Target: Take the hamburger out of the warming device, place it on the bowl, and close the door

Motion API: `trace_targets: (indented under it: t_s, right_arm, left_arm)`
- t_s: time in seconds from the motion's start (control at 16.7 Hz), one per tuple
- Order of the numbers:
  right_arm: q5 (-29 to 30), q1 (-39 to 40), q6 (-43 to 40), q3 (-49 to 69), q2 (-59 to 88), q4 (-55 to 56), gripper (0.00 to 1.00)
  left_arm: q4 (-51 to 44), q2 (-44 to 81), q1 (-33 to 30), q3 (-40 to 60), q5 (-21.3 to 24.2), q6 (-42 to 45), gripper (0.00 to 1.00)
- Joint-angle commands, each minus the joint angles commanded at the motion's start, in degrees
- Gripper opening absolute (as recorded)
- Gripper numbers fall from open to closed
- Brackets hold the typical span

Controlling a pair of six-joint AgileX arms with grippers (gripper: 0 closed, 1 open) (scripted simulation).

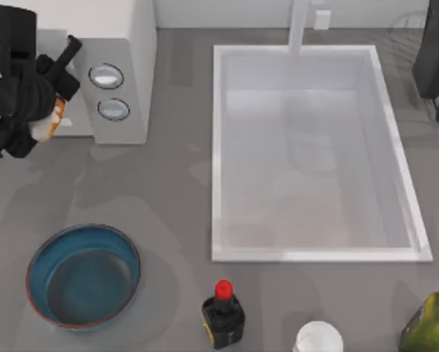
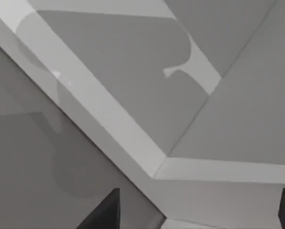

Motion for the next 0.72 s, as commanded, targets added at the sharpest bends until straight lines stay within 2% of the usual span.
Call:
trace_targets:
  t_s: [0.42, 0.72]
  right_arm:
    - [0.0, 0.0, 0.0, 0.0, 0.0, 0.0, 1.0]
    - [0.0, 0.0, 0.0, 0.0, 0.0, 0.0, 1.0]
  left_arm:
    - [-49.75, 6.64, -14.99, 13.2, -13.24, -52.2, 0.0]
    - [-77.16, 13.41, -23.85, 14.98, -21.6, -80.4, 0.0]
